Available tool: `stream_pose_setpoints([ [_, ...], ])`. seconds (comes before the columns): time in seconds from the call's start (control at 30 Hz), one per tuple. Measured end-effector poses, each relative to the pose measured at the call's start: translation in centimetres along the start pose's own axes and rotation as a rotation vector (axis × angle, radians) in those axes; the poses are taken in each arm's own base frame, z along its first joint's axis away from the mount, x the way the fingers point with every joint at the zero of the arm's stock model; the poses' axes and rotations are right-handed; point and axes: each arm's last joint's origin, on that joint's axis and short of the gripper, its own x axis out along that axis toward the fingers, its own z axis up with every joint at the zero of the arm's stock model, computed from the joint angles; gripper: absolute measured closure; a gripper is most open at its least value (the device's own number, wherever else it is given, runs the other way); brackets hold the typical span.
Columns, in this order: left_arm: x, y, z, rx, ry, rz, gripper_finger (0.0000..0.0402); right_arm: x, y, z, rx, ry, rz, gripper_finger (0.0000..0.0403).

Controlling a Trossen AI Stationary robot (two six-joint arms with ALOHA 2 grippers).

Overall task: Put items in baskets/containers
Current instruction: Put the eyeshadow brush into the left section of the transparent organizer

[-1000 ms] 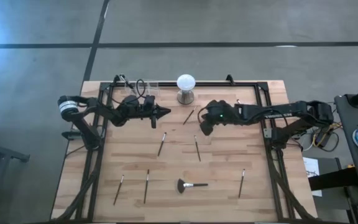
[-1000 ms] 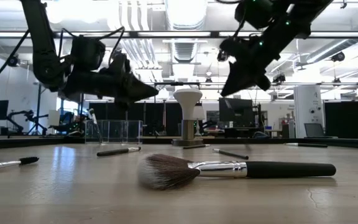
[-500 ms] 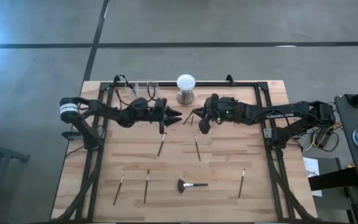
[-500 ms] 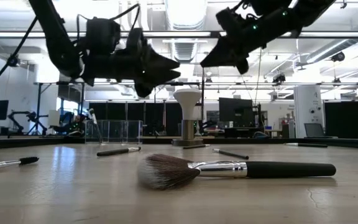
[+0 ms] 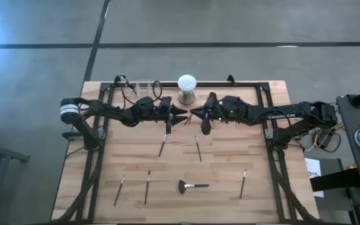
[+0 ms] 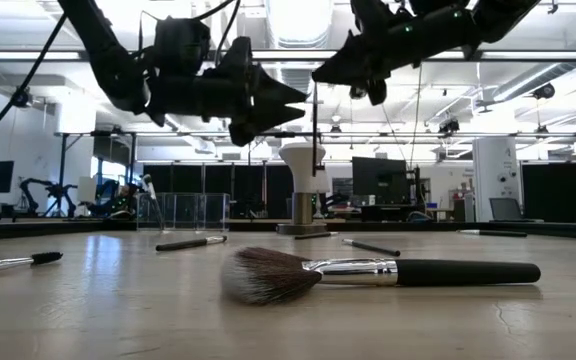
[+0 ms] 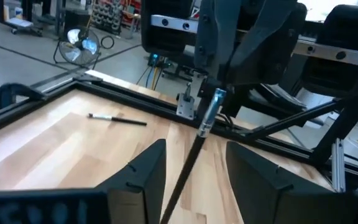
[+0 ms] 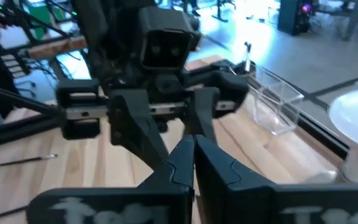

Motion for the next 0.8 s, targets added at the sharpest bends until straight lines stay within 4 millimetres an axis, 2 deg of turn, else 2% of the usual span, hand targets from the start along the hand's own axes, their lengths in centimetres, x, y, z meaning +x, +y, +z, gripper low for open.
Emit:
stream_pose_setpoints([
  [0.63,0.9,-0.8,1.7,0.089,-0.076,-0.045,0.0243,0.0,0.5,1.2,-0.042,-0.076,0.052,0.0395],
  [0.73,0.9,-0.7,1.7,0.089,-0.074,-0.044,0.0259,0.0,0.5,1.2,-0.048,-0.079,0.053,0.0395],
  [0.8,1.0,-0.8,1.9,0.090,-0.077,-0.048,0.0288,0.0,0.5,1.2,-0.057,-0.079,0.053,0.0394],
])
